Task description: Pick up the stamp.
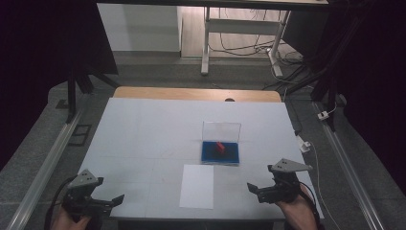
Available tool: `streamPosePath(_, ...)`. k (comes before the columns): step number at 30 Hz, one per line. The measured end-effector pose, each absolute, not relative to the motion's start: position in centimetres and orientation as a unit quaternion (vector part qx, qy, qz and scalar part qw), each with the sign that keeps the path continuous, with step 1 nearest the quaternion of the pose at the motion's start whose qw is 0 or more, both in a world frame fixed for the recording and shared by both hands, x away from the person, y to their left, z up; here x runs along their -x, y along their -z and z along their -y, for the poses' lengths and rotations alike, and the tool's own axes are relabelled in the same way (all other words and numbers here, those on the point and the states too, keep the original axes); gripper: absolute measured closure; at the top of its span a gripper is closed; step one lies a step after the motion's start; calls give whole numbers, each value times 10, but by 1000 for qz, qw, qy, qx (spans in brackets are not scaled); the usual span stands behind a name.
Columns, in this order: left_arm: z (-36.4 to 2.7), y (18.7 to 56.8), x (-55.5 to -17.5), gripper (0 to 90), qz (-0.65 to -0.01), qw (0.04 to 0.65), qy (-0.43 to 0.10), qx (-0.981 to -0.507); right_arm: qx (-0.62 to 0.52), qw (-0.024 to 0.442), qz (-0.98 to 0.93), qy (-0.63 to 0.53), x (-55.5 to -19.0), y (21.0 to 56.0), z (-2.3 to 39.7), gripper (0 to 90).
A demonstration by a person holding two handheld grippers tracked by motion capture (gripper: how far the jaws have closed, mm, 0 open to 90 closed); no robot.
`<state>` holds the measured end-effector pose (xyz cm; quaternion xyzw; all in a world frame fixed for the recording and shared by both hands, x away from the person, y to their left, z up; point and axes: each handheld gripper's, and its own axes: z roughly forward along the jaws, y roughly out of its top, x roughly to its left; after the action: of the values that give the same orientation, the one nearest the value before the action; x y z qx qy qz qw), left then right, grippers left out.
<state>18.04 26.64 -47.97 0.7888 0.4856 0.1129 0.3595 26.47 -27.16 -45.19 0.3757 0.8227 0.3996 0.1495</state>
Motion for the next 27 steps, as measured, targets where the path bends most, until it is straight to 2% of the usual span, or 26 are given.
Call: streamPosePath(27,-265,480,-181,14,-488,354,-114,-789,-343,127,-843,-394,-305,458,223,0)
